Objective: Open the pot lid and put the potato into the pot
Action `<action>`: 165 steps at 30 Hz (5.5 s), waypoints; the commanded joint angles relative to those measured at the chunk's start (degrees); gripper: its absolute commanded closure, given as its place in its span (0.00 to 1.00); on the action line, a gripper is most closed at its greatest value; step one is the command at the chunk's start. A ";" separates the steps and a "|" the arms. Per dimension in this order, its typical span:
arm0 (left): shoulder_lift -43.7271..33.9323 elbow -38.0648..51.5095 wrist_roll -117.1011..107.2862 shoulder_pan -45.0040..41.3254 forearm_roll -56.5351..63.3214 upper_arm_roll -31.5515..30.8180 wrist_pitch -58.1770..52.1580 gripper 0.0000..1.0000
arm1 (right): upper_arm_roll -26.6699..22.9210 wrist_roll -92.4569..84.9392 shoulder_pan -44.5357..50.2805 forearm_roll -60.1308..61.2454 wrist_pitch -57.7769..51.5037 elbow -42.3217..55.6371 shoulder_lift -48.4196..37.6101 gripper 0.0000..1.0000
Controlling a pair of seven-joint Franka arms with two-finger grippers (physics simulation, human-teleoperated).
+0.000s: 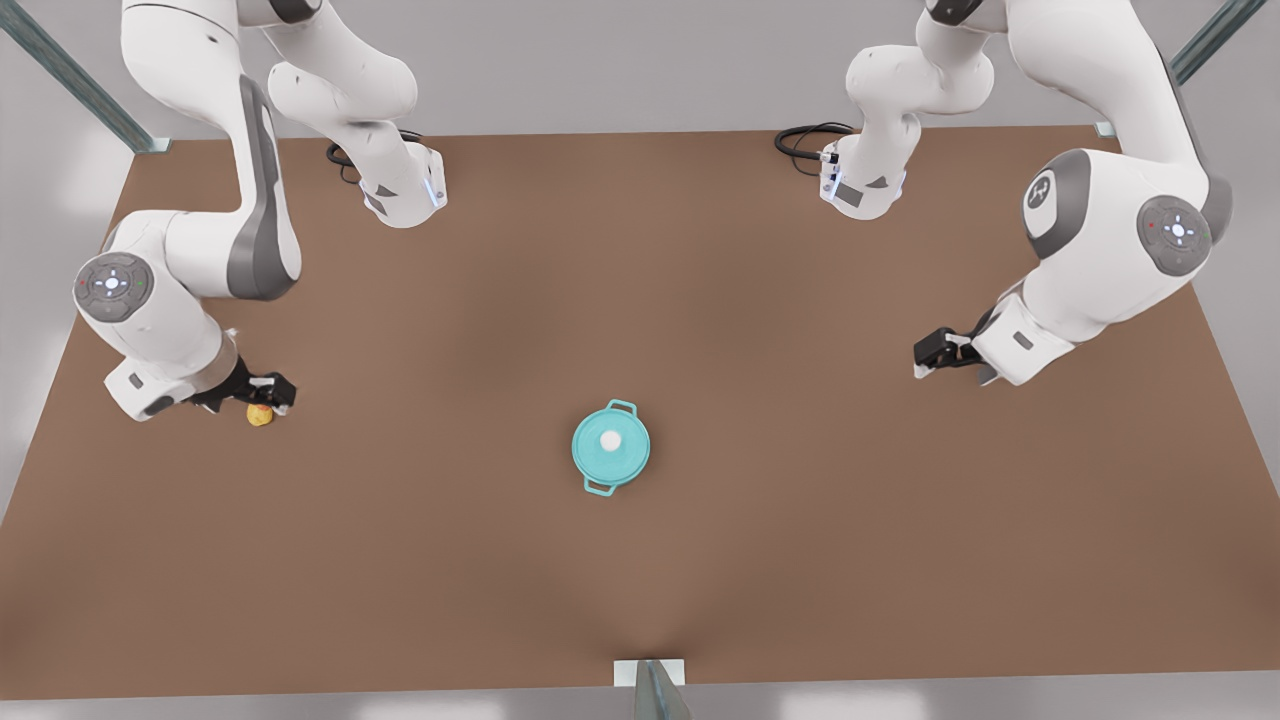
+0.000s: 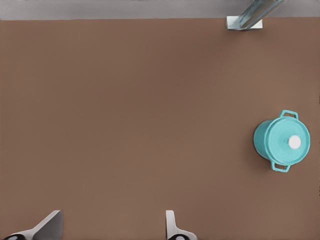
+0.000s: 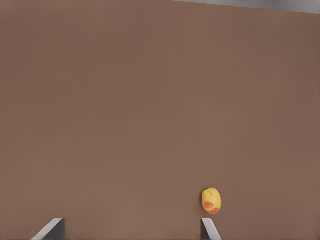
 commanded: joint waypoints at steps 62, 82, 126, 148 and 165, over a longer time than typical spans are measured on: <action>51.81 24.71 -29.26 -15.55 22.48 -3.55 42.00 0.50 | 6.60 -1.95 -25.41 -4.48 42.09 -23.23 19.76 0.00; 7.60 -1.74 8.80 13.81 5.96 -4.95 13.26 0.00 | 6.60 -6.52 -28.40 -5.62 38.04 -27.27 17.04 0.00; 6.02 -2.01 8.97 14.60 4.64 -6.27 10.36 0.00 | 7.30 -6.17 -30.60 -7.29 39.10 -25.51 19.06 0.31; 4.26 -1.92 8.18 14.16 4.73 -7.94 5.17 0.00 | 14.77 3.40 -30.07 -6.58 26.36 -20.51 13.52 0.45; 4.00 -2.36 8.01 14.07 5.26 -9.08 3.77 0.00 | 22.24 38.73 -11.97 0.45 1.13 5.60 16.86 0.46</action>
